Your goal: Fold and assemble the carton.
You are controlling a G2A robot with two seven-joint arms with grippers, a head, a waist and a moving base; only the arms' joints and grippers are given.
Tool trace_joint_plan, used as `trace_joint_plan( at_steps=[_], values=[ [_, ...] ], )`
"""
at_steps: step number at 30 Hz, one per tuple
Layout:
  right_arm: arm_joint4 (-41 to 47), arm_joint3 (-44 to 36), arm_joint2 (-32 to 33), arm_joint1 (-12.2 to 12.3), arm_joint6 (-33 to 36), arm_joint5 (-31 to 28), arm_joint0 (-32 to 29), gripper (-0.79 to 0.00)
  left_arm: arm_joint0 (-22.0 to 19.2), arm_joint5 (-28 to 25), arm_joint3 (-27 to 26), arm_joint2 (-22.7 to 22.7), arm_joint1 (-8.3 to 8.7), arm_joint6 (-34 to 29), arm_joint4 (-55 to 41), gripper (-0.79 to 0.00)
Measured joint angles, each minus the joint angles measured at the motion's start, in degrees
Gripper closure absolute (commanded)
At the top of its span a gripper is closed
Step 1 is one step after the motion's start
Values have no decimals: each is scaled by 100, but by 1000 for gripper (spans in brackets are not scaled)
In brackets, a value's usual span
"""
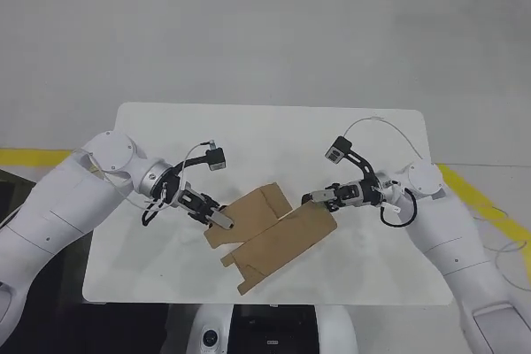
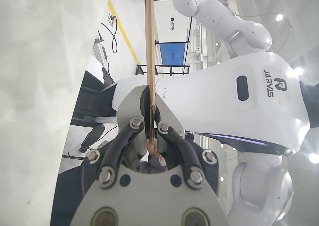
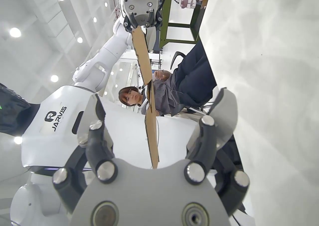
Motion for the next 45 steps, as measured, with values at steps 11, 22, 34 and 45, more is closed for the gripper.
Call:
trace_joint_plan(
  at_steps=[11, 22, 34, 45],
  values=[
    [157, -341, -166, 166, 0, 0, -74, -468, -144, 0, 265, 214, -51, 0, -87, 0],
    [116, -541, -239, 255, -63, -63, -144, -360, -274, 0, 538, 466, -131, 0, -409, 0],
    [172, -626, -449, 300, 1, 0, -104, -117, -428, 0, 625, 679, -156, 0, -477, 0],
    [202, -592, -608, 345, 0, 0, -33, 0, -515, 0, 616, 786, -141, 0, -499, 0]
  ],
)
